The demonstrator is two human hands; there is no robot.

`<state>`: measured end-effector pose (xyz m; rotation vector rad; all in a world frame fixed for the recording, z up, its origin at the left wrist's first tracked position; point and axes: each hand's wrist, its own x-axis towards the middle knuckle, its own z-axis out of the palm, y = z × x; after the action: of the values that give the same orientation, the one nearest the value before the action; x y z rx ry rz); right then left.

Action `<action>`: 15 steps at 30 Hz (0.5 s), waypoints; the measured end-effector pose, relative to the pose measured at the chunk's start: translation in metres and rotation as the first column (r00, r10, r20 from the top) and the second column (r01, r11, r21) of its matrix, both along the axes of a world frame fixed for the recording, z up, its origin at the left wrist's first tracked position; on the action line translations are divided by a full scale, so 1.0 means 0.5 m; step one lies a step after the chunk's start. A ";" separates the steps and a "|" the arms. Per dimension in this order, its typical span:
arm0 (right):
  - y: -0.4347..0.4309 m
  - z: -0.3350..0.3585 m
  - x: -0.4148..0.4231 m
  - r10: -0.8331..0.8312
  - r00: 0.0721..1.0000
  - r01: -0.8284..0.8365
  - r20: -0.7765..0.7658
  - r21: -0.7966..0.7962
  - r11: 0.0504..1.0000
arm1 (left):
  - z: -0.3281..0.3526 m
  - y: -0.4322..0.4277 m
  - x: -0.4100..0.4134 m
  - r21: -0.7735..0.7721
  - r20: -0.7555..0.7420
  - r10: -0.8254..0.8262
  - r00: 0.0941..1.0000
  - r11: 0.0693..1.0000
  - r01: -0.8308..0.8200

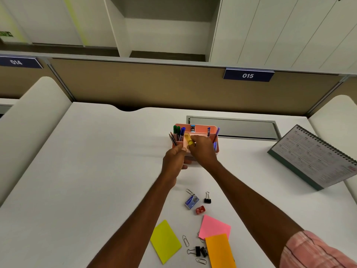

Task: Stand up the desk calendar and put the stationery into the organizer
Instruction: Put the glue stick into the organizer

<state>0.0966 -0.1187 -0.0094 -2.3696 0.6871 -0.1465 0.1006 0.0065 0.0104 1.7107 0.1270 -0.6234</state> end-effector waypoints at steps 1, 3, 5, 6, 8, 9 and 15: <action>0.000 -0.002 0.006 0.010 1.000 -0.010 -0.010 -0.025 1.000 | -0.001 0.000 0.001 -0.003 -0.018 0.007 1.000 1.000 -0.007; 0.001 -0.005 0.014 0.036 0.999 -0.036 -0.012 -0.065 0.997 | -0.003 0.000 0.004 -0.008 -0.047 0.016 0.999 1.000 -0.017; 0.001 -0.006 0.022 0.050 0.999 -0.051 -0.014 -0.068 0.996 | -0.005 -0.001 0.007 -0.006 -0.032 0.006 0.999 1.000 -0.007; 0.000 -0.008 0.026 0.050 0.999 -0.051 -0.012 -0.062 0.997 | -0.004 0.000 0.007 -0.005 -0.018 0.000 1.000 1.000 0.000; -0.001 -0.010 0.031 0.045 0.999 -0.045 0.003 -0.049 0.998 | -0.005 0.000 0.009 -0.006 -0.005 -0.006 1.000 1.000 0.006; 0.000 -0.011 0.033 0.046 0.999 -0.045 0.010 -0.050 0.998 | -0.007 0.001 0.010 -0.002 -0.002 -0.007 1.000 1.000 0.007; -0.003 -0.018 0.040 0.034 0.999 -0.034 0.025 -0.024 0.999 | -0.013 0.007 0.010 -0.015 0.017 -0.009 1.000 1.000 0.009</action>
<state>0.1165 -0.1201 -0.0184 -2.3971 0.6360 -0.1702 0.1057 0.0102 0.0040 1.7020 0.1026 -0.6154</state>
